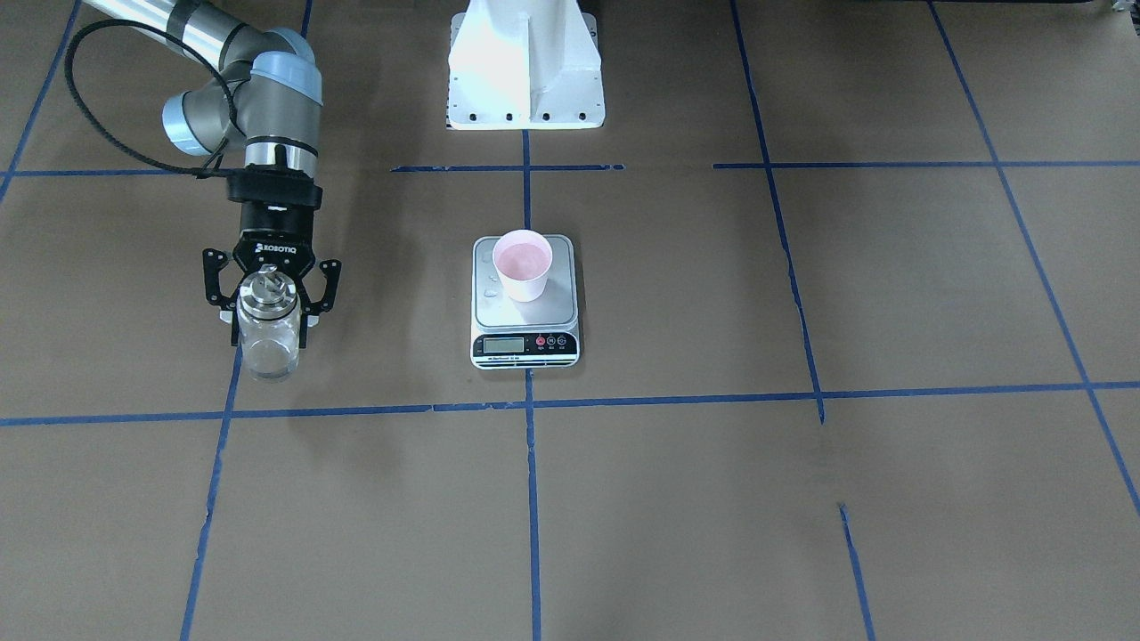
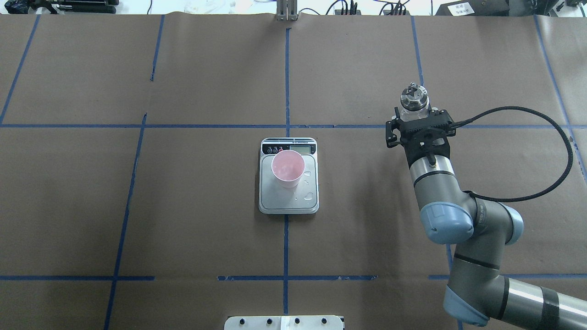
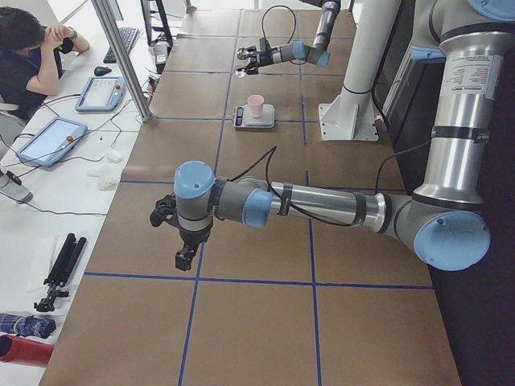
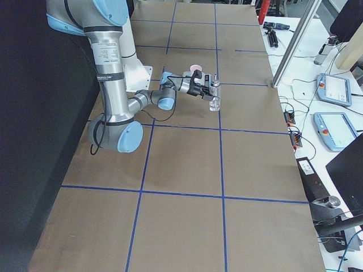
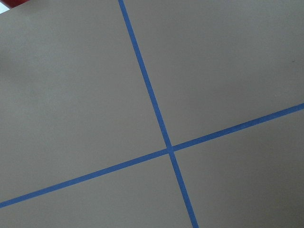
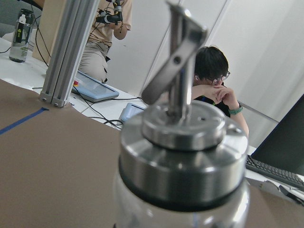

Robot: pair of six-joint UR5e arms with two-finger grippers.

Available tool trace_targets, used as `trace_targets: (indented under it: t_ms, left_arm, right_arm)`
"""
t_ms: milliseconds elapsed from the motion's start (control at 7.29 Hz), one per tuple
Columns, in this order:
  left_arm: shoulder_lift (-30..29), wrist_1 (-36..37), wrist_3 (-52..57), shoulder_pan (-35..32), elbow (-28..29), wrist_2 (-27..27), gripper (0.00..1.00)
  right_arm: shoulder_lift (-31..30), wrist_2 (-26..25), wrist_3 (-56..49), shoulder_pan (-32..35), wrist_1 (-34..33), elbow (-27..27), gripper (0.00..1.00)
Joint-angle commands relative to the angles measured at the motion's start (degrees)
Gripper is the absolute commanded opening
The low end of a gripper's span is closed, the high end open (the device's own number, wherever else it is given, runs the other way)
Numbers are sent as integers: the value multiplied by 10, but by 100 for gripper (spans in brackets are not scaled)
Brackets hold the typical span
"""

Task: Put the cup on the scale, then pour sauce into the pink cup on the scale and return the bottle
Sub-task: 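Turn the bottle upright and carry it back with the right gripper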

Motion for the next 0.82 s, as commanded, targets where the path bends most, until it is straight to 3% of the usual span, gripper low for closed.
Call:
trace_targets:
  t_ms: [0,685]
  left_arm:
    - [-2,2,0,0,-2,1,100]
    - [-2,1,-1,0,-2,1,100]
  right_arm:
    - [-18,52,132,10,0,3,0]
    - [-131,98,160,14,-21,60,0]
